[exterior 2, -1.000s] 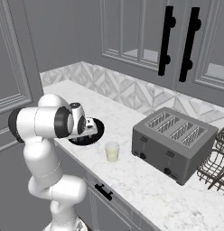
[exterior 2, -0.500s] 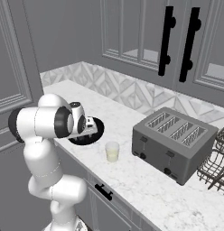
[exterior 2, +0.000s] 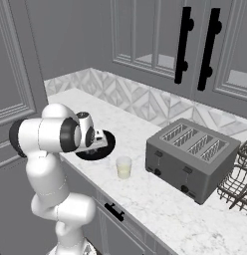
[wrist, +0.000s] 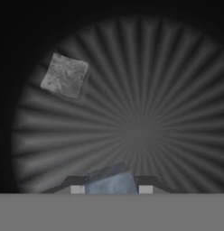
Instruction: Grab a lemon wedge from the fridge and one ice cube from the ice bowl, and put them in the glass of lemonade.
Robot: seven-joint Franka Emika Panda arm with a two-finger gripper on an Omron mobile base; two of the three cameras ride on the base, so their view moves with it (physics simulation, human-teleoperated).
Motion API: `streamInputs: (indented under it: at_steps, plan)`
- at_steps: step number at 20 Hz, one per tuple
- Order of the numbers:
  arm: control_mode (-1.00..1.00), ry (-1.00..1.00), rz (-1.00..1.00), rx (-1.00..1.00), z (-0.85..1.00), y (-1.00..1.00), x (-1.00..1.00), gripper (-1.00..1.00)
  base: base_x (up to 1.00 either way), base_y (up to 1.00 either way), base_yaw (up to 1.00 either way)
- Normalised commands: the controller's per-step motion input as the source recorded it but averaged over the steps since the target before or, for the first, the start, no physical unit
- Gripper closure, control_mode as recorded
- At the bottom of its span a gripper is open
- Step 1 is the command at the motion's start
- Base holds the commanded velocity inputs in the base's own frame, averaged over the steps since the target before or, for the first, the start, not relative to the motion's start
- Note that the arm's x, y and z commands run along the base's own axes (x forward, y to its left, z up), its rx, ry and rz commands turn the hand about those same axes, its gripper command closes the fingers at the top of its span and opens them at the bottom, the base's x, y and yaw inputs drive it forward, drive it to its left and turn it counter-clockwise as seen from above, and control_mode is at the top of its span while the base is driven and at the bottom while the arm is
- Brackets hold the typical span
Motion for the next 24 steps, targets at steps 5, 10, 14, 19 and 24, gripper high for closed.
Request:
streamInputs:
  at_steps: [5, 10, 14, 19, 24]
  plan:
    - [-1.0, 0.0, 0.0, 0.0, 0.0, 0.0, 0.0, 1.0, 0.0, 0.0, 0.0]
    - [-1.0, -0.03, 0.01, 0.03, 0.23, -0.04, -0.12, 1.0, 0.0, 0.0, 0.0]
    - [-1.0, -0.12, 0.0, 0.08, 0.4, -0.13, -0.43, 1.0, 0.0, 0.0, 0.0]
    - [-1.0, -0.19, 0.0, 0.05, 0.27, -0.08, -0.56, 1.0, 0.0, 0.0, 0.0]
    - [-1.0, -0.17, 0.0, 0.02, 0.21, -0.08, -0.47, 1.0, 0.0, 0.0, 0.0]
